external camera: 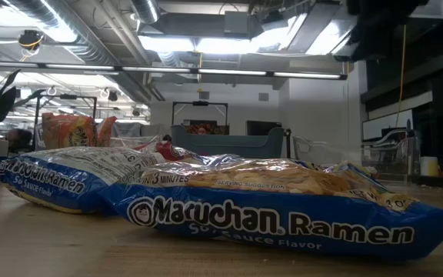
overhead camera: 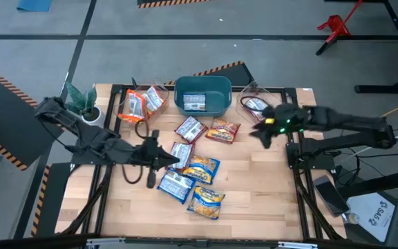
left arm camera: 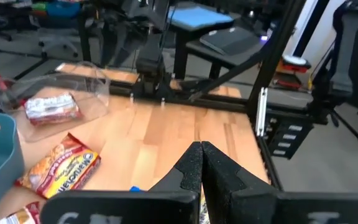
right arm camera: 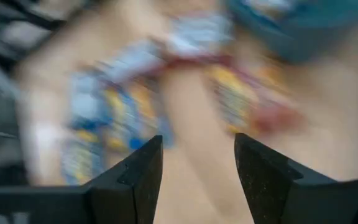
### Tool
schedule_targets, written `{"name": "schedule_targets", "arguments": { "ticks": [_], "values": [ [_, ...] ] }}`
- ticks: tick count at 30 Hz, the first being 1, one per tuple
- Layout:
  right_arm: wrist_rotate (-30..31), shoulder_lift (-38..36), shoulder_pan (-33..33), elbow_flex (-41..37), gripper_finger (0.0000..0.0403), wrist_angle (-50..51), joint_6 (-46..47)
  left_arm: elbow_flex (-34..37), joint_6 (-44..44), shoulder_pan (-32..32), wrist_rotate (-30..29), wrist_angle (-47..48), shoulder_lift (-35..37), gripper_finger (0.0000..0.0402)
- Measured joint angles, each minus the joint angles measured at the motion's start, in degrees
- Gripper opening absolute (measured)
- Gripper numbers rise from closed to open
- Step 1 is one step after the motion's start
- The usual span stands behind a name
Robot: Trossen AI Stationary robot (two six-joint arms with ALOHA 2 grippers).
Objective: Sort Maruchan noodles
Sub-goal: Put the red noodle pack into the right transparent bin
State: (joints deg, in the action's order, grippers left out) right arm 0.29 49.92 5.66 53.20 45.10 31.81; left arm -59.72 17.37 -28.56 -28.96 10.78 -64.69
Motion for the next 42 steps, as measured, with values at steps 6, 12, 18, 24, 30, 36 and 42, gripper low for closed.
{"name": "schedule_targets", "arguments": {
  "ticks": [6, 12, 18, 24, 30, 36, 42],
  "values": [
    [-7.9, 1.4, -3.5, -16.1, 0.0182, -39.1, 1.2, 0.0, -1.1, 4.4, 3.6, -2.2, -3.8, 0.0000],
    [-4.3, 6.6, -5.1, -18.4, 0.0182, -45.2, -2.3, 0.0, -3.9, 7.6, 7.2, -3.8, -8.0, 0.0000],
    [3.4, 10.7, -5.0, -18.4, 0.0182, -46.1, -10.0, 0.0, -5.5, 13.7, 16.6, -7.5, -12.2, 0.0000],
    [5.8, 13.3, -4.9, -18.4, 0.0182, -44.1, -11.3, 0.1, -6.4, 17.2, 18.4, -9.9, -17.3, 0.0000],
    [9.6, 14.1, -4.9, -18.4, 0.0182, -41.7, -11.2, 6.0, -7.5, 19.9, 19.7, -23.1, -22.1, 0.0000],
    [11.1, 14.3, -5.0, -18.4, 0.0182, -40.2, -12.2, 13.8, -2.9, 25.1, 17.7, -33.3, -25.8, 0.0000],
    [10.6, 19.0, -8.9, -18.3, 0.0182, -50.7, -16.5, 16.7, -1.0, 21.8, 18.7, -29.7, -22.2, 0.0000]
  ]
}}
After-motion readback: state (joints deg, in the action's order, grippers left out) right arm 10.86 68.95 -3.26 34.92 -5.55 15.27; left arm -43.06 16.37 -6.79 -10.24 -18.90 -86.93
